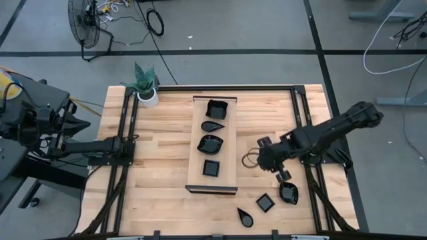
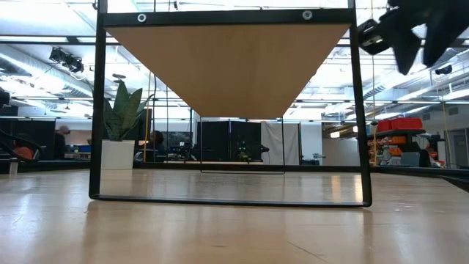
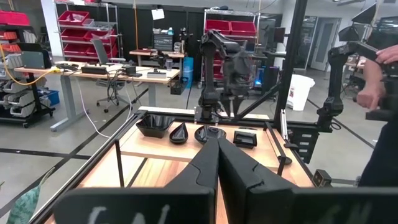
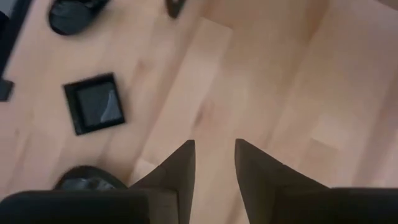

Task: Pick & Place Mini shaped plates
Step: Stack the leaf shaped plate on top of the leaf shaped plate on the shelf

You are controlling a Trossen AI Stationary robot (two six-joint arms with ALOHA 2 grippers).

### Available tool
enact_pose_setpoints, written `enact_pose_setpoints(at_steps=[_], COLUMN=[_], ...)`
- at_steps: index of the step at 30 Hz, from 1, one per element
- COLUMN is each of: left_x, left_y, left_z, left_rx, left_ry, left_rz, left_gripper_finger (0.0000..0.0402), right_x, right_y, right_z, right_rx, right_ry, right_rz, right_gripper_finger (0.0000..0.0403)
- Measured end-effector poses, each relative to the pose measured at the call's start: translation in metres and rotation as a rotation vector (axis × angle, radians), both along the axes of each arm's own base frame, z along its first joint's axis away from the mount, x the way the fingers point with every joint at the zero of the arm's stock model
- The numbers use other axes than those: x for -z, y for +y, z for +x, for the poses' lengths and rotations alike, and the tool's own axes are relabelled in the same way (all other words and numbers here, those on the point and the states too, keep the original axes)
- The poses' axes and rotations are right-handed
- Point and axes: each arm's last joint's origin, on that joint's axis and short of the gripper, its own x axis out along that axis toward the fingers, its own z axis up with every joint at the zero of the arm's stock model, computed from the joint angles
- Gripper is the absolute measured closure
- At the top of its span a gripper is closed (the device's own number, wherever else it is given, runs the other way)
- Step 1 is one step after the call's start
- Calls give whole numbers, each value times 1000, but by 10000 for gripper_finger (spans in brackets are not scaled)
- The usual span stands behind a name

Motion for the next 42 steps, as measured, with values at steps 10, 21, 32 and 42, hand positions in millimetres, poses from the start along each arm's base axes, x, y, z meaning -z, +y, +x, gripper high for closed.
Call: enact_pose_setpoints(at_steps=[10, 21, 32, 42], left_x=[0, 0, 0, 0], left_y=[0, 0, 0, 0], left_z=[0, 0, 0, 0], left_rx=[0, 0, 0, 0], left_ry=[0, 0, 0, 0], left_rz=[-1, 0, 0, 0], left_gripper_finger=[387, 387, 387, 387], right_x=[9, 18, 59, 87], right_y=[34, 64, 83, 90], right_z=[-9, -37, -64, -56], right_rx=[65, -196, -708, -902], right_ry=[76, 109, 51, 107], right_rz=[48, -47, -149, -241], right_gripper_finger=[286, 286, 286, 286])
